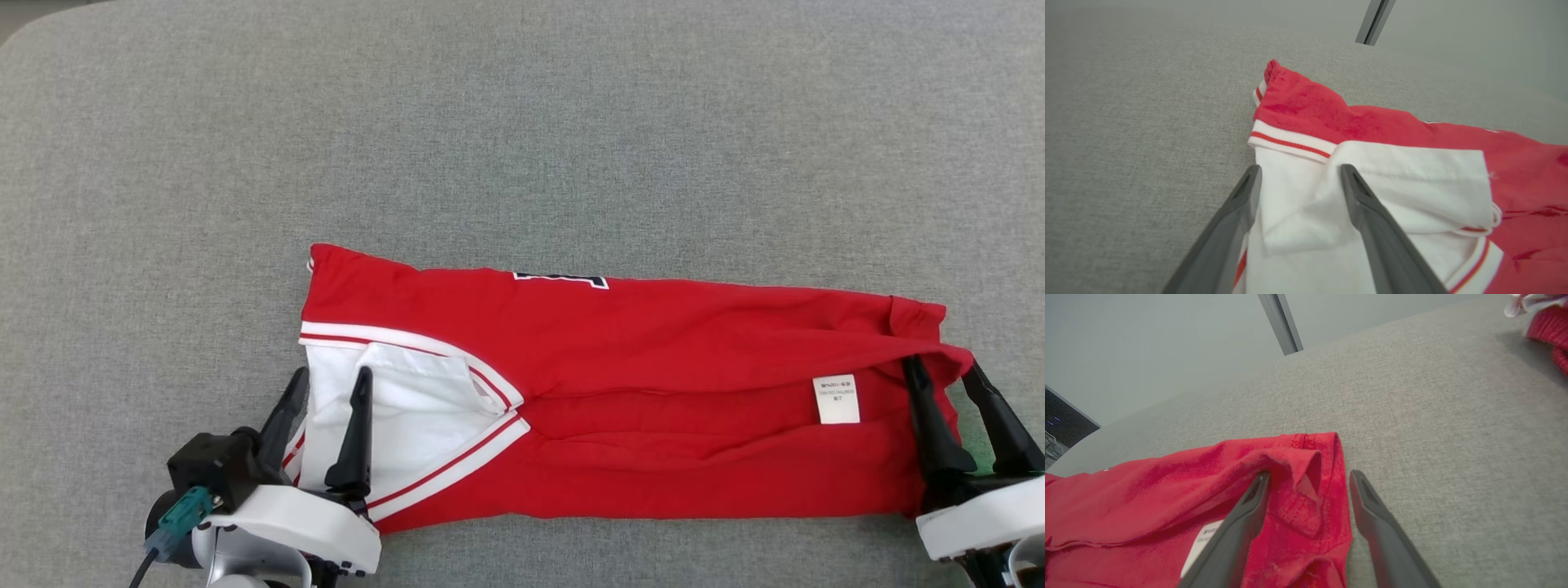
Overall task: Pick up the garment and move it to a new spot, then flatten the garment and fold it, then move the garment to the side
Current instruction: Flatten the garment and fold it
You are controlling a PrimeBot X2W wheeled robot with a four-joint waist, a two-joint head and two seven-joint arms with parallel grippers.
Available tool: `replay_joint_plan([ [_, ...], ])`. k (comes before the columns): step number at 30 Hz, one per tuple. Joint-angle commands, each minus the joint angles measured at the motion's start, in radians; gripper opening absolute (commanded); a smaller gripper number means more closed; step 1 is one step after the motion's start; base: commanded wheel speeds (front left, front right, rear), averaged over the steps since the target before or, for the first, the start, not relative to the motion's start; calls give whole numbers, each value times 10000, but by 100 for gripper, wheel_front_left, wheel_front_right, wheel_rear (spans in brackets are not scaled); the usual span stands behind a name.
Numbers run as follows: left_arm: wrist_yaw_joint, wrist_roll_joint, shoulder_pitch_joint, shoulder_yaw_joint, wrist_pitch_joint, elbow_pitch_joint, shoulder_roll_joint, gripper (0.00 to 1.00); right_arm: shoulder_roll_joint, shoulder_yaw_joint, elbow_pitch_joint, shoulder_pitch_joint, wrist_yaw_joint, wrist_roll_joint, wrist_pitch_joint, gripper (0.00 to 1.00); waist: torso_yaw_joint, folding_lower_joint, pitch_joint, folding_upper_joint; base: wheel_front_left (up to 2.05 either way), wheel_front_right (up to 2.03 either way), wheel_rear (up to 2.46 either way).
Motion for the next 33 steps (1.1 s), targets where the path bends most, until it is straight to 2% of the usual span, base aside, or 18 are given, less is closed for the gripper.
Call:
replay_joint_plan([
  [1, 65, 9, 20, 104, -260, 16, -17, 100, 28, -45, -264, 168, 0, -178, -126, 100, -16, 0, -47, 0, 0, 0, 0],
  [7, 182, 430, -236, 291, -1569, -151, -215, 100, 215, -269, -1523, 656, 0, -990, -476, 100, -107, 0, -406, 0, 0, 0, 0],
  [13, 414, 947, -321, 653, -1991, -527, -356, 100, 600, -703, -2443, 740, 0, -2085, -545, 100, -328, 0, -1013, 0, 0, 0, 0],
  [21, 180, 1363, -153, 1115, -2053, -647, -542, 100, 1133, -804, -2224, 1023, 0, -2911, -148, 100, -510, 0, -1913, 0, 0, 0, 0],
  [33, -171, 1566, 118, 1138, -2012, 554, -191, 100, 1356, -542, -1756, 1436, 0, -3196, 12, 100, -536, 0, -2485, 0, 0, 0, 0],
])
